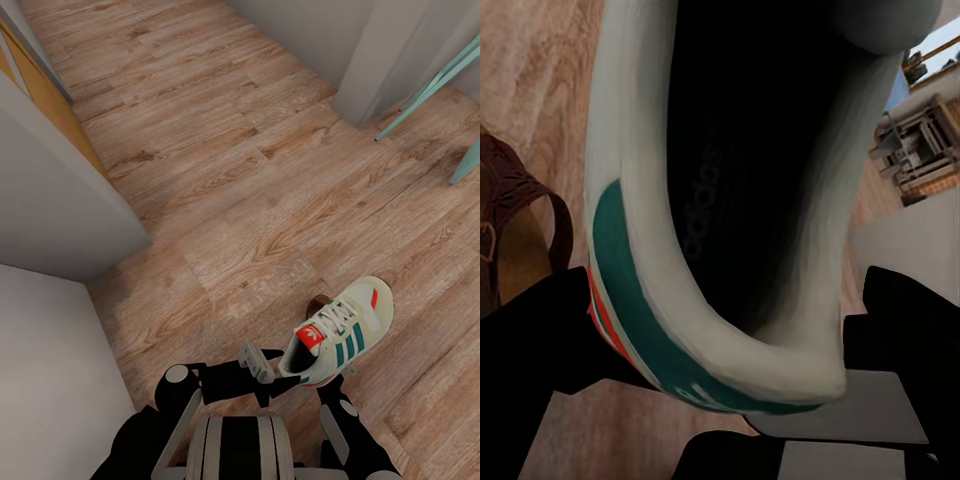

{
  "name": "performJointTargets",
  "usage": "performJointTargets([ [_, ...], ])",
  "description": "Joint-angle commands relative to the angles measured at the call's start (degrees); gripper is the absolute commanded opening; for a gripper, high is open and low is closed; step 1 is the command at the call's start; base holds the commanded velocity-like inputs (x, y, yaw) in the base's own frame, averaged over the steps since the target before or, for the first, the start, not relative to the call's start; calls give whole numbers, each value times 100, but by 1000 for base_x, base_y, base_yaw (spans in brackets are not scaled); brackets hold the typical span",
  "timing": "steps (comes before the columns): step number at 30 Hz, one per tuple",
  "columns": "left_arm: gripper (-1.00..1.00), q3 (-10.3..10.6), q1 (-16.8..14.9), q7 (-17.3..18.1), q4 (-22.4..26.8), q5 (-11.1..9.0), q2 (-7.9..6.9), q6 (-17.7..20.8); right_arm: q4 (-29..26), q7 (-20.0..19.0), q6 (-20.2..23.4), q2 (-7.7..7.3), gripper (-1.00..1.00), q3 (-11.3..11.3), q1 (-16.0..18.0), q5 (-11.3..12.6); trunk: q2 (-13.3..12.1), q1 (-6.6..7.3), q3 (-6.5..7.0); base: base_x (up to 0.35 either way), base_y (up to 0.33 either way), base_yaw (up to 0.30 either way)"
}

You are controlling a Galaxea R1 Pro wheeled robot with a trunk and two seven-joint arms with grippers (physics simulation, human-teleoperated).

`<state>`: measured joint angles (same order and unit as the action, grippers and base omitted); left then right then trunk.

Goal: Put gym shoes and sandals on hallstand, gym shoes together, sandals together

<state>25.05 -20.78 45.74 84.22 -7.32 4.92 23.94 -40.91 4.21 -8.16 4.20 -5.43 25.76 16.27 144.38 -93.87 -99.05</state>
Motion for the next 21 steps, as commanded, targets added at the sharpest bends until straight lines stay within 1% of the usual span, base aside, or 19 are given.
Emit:
performJointTargets([
  [1, -100, 0, -1, 6, 1, -48, 1, 50, 101, 1, -21, 2, -100, -9, -1, 105, 1, -1, -3, 0, 0, 0],
  [11, -100, -31, 22, 4, 10, -76, -8, 50, 101, 1, -19, 2, -100, -7, -1, 105, 1, -1, -3, 0, 0, 0],
  [21, -100, -44, 57, -6, 20, -53, -16, 50, 101, 1, -22, 2, -100, -10, -1, 105, 1, -1, -3, 0, 0, 0],
])
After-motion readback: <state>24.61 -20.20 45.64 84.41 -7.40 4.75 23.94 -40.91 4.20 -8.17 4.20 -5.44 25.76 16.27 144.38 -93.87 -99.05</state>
